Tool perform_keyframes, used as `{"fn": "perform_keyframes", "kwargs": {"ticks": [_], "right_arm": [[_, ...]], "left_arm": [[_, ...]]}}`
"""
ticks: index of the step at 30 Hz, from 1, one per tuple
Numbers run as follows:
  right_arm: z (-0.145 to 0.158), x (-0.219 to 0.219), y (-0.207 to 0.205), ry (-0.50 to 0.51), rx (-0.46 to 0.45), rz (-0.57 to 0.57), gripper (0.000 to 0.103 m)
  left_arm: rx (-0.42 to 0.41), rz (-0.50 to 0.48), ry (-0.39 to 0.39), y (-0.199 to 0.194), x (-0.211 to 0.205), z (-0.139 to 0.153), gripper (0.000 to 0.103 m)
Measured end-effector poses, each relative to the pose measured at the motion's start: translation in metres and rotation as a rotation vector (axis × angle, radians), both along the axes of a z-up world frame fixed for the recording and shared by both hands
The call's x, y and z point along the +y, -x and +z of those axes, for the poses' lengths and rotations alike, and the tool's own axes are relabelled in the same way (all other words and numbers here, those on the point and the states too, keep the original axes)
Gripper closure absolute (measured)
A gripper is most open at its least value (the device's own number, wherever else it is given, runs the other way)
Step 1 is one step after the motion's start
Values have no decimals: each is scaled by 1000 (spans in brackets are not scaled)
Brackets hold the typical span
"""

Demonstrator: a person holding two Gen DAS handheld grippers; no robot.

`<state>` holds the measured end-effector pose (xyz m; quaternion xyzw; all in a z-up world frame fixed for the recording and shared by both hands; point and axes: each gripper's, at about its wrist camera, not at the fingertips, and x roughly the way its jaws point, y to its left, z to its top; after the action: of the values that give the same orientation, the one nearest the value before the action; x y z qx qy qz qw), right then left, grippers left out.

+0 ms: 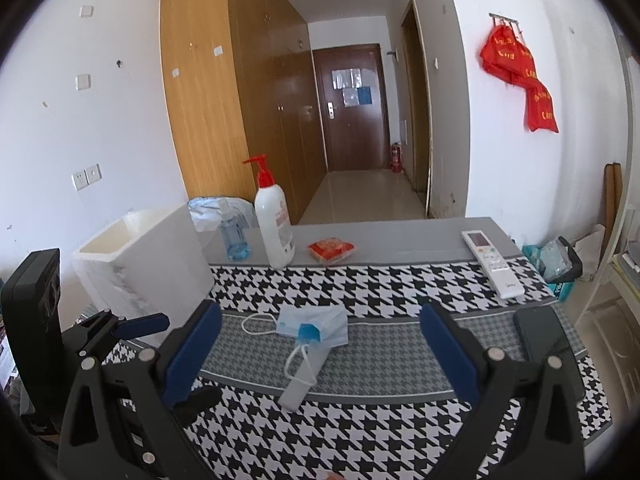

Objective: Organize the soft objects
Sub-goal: 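Lower the left tool toward the white plastic strip beside the mask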

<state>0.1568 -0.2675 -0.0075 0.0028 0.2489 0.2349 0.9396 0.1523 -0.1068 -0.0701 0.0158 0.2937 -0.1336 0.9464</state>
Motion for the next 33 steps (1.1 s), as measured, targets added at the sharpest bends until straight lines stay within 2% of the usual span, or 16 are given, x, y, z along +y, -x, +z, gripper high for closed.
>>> {"fn": "perform_keyframes", "kwargs": {"ticks": [17, 33], "right_arm": [[-15, -1, -21, 39, 51, 9, 2], [-27, -11, -35, 45, 83, 5, 2]], "left_arm": [[76, 17, 0, -19, -9, -23, 1], [125, 27, -36, -33, -29, -42, 1]]}}
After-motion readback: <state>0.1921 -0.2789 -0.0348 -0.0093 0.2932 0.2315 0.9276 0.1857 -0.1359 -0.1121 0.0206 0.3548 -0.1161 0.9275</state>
